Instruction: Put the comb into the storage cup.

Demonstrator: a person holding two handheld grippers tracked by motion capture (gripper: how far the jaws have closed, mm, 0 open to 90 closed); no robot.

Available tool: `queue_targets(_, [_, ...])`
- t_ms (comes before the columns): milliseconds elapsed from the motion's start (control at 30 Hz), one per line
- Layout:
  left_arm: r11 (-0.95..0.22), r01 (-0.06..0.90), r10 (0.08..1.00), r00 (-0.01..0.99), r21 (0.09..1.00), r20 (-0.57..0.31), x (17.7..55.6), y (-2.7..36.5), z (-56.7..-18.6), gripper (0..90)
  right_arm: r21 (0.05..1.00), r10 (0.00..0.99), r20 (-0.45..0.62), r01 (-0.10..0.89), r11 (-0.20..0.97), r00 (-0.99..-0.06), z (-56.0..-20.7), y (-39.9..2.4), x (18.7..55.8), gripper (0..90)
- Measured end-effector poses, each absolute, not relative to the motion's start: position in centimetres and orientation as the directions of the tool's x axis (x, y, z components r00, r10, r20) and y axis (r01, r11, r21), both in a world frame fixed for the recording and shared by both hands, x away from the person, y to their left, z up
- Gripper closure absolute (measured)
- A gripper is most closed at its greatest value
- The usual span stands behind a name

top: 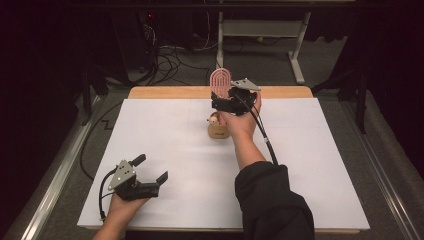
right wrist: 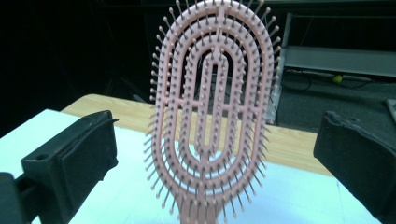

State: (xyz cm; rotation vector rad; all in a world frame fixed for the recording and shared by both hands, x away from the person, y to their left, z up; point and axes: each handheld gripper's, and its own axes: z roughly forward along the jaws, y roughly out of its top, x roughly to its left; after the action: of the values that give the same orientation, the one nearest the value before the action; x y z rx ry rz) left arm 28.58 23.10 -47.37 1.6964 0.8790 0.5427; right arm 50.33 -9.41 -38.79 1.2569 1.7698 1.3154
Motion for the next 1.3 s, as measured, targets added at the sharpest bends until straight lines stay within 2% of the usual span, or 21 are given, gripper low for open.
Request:
queue_targets(767, [-0.127, 0.297, 0.784, 0.614, 0.946, -0.087, 28.8, 23.2, -47.4, 0.0, 0.937, 0.884, 0.062, 0.331, 0.108, -0.463, -40.5, -12.5, 44.6, 0.2])
queue_targets(1300, [-0.124, 0.298, 0.788, 0.609, 0.947, -0.088, 29.0, 23.4, -47.3, 0.0, 0.927, 0.869, 0.049, 0.346, 0.144, -0.492, -44.0, -15.9, 40.1, 0.4])
